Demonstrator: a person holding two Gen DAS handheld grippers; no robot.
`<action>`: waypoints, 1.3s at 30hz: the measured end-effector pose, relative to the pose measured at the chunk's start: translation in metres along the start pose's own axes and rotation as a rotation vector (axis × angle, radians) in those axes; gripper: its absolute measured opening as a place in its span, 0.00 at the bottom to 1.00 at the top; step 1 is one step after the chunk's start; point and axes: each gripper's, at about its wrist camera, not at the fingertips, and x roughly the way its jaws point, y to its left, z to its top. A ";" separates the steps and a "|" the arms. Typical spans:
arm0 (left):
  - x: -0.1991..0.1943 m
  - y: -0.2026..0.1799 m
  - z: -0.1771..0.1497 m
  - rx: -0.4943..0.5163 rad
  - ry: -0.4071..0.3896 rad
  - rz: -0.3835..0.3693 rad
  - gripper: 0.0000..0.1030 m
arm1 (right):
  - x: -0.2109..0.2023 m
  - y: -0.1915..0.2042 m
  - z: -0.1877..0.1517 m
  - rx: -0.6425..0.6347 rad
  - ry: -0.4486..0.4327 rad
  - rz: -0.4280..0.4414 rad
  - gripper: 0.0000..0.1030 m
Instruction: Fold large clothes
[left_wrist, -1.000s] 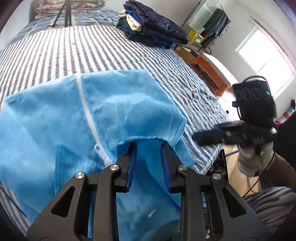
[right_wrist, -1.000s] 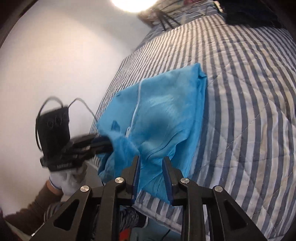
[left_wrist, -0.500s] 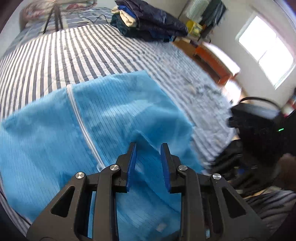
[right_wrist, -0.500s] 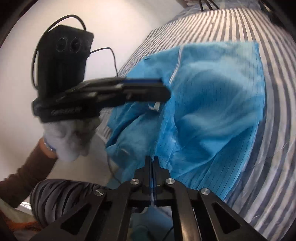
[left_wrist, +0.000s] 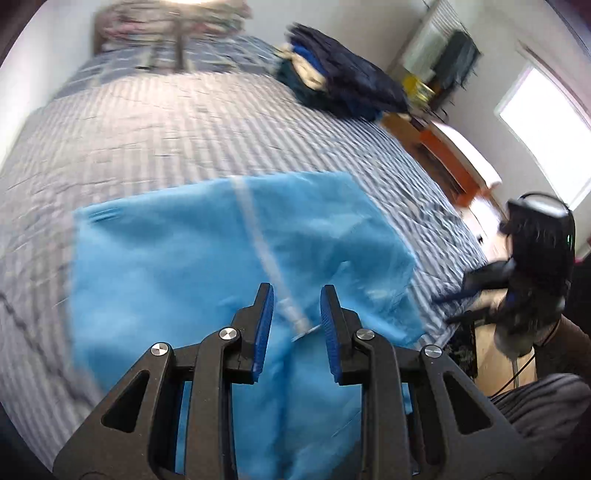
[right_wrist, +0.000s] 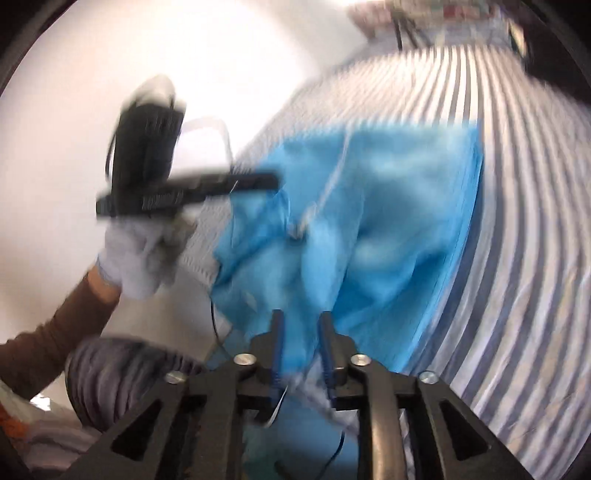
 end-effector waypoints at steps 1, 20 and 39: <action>-0.007 0.011 -0.003 -0.027 -0.010 0.020 0.24 | -0.005 -0.002 0.008 -0.015 -0.035 -0.047 0.31; -0.016 0.113 -0.085 -0.251 0.022 0.095 0.24 | 0.024 -0.044 0.006 -0.052 0.069 -0.311 0.25; 0.017 0.128 -0.049 -0.246 0.043 0.105 0.24 | 0.046 -0.060 0.038 0.007 0.027 -0.326 0.31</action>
